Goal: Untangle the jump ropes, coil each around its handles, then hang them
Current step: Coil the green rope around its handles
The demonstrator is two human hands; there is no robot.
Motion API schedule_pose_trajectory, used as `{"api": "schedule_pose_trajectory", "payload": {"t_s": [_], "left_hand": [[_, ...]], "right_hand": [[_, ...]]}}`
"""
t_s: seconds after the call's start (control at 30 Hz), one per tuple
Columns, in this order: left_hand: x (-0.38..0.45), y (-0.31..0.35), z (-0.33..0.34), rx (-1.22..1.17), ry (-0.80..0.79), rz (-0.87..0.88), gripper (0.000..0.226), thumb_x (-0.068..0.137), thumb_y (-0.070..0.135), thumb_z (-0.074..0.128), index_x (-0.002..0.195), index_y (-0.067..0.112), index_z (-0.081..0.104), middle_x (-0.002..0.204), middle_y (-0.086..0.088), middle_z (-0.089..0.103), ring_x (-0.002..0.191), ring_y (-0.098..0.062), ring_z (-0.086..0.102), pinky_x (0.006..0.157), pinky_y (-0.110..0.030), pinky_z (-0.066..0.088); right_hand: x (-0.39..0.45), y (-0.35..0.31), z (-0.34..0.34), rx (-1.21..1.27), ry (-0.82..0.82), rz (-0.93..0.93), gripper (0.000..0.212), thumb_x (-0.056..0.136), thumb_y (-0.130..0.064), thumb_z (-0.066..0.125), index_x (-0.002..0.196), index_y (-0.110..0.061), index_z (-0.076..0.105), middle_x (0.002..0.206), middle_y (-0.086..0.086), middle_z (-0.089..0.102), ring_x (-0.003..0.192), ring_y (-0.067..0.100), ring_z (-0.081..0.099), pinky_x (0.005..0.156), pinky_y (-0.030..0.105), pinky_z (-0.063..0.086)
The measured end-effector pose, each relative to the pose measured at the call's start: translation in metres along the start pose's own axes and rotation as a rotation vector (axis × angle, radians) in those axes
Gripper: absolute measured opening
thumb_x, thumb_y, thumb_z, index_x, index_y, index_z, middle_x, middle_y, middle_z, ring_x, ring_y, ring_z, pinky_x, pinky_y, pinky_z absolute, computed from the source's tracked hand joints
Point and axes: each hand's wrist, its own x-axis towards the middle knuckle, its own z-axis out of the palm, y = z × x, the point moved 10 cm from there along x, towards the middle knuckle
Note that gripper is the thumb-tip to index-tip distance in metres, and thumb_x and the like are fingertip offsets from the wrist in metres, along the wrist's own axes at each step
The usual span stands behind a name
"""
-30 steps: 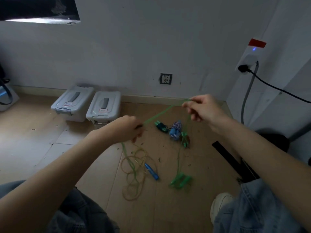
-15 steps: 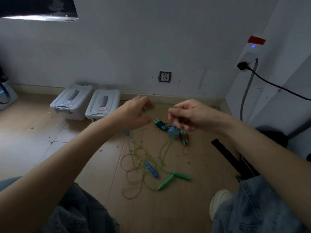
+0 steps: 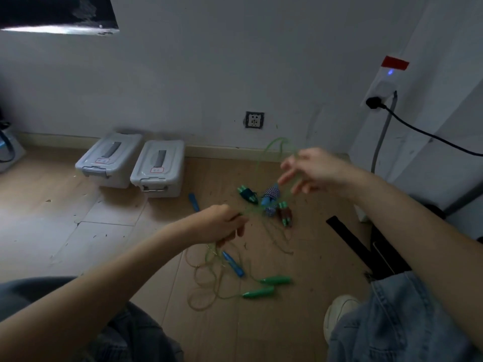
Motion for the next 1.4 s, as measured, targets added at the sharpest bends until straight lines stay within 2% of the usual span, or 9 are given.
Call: {"api": "schedule_pose_trajectory", "payload": {"t_s": [0.17,0.33,0.57,0.67,0.77,0.93,1.17,1.3,1.4], "left_hand": [[-0.008,0.037,-0.034,-0.149,0.124,0.178,0.028,0.094,0.031,0.043,0.073,0.021,0.057,0.060,0.008,0.044,0.040,0.002,0.036,0.040,-0.012,0.032],[-0.013,0.043,-0.041,-0.407,0.109,0.184,0.025,0.095,0.028,0.045,0.077,0.015,0.057,0.053,0.011,0.040,0.041,-0.001,0.033,0.041,-0.014,0.027],[-0.013,0.013,-0.008,0.130,0.034,0.054,0.041,0.098,0.036,0.031,0.063,0.021,0.046,0.059,0.008,0.048,0.046,-0.002,0.042,0.048,-0.013,0.035],[-0.012,0.037,-0.011,0.116,0.082,0.182,0.039,0.098,0.031,0.035,0.061,0.024,0.045,0.057,0.009,0.047,0.043,0.004,0.041,0.046,-0.007,0.032],[-0.010,0.043,-0.021,-0.098,0.071,0.197,0.038,0.097,0.032,0.038,0.063,0.019,0.049,0.049,0.013,0.043,0.037,0.002,0.035,0.040,-0.009,0.030],[-0.007,0.013,-0.015,-0.156,0.046,0.065,0.039,0.098,0.032,0.034,0.064,0.017,0.045,0.054,0.008,0.047,0.041,-0.004,0.038,0.041,-0.012,0.034],[-0.007,0.025,-0.017,0.065,0.078,0.146,0.040,0.098,0.030,0.035,0.061,0.021,0.045,0.056,0.010,0.046,0.043,0.003,0.041,0.046,-0.007,0.033],[-0.006,0.042,-0.025,-0.214,0.093,0.185,0.036,0.097,0.032,0.038,0.066,0.018,0.052,0.053,0.010,0.043,0.039,0.001,0.034,0.040,-0.011,0.031],[-0.006,0.027,-0.026,-0.243,0.100,0.150,0.036,0.098,0.028,0.034,0.068,0.016,0.050,0.055,0.007,0.042,0.041,-0.002,0.035,0.044,-0.013,0.032]], "right_hand": [[-0.006,0.006,0.031,-0.581,-0.156,-0.038,0.067,0.087,-0.020,0.063,0.143,-0.017,0.026,0.143,0.008,0.040,0.070,0.009,0.068,0.045,0.018,0.046],[-0.034,-0.011,0.069,-0.151,-0.533,-0.089,0.022,0.089,-0.014,0.059,0.111,-0.011,0.059,0.090,0.001,0.069,0.065,0.012,0.068,0.048,0.017,0.047],[-0.004,-0.016,-0.009,-0.494,0.116,-0.177,0.014,0.089,-0.013,0.059,0.101,-0.010,0.065,0.086,0.003,0.067,0.049,-0.001,0.056,0.046,0.011,0.043],[-0.008,0.008,0.033,-0.752,-0.230,-0.126,0.067,0.081,-0.018,0.070,0.139,-0.024,0.037,0.133,-0.008,0.046,0.088,0.003,0.059,0.075,0.018,0.049],[-0.026,0.006,0.079,-0.452,-0.543,-0.153,0.038,0.086,-0.015,0.064,0.123,-0.018,0.053,0.109,-0.009,0.061,0.072,0.004,0.064,0.061,0.018,0.051],[-0.004,-0.022,-0.009,-0.180,0.146,-0.239,0.017,0.093,-0.009,0.051,0.085,-0.004,0.065,0.067,0.002,0.064,0.050,0.006,0.059,0.046,0.010,0.045],[-0.002,0.007,0.028,-0.783,-0.167,-0.144,0.077,0.078,-0.026,0.072,0.142,-0.026,0.030,0.142,-0.005,0.040,0.075,-0.004,0.054,0.071,0.013,0.043],[-0.023,0.001,0.081,-0.421,-0.525,-0.166,0.020,0.088,-0.015,0.061,0.108,-0.012,0.062,0.094,-0.004,0.068,0.062,0.006,0.065,0.054,0.017,0.051],[-0.004,-0.011,0.031,-0.324,-0.144,-0.173,0.021,0.095,-0.012,0.050,0.093,0.002,0.066,0.069,0.004,0.068,0.047,0.006,0.062,0.049,0.018,0.049]]}}
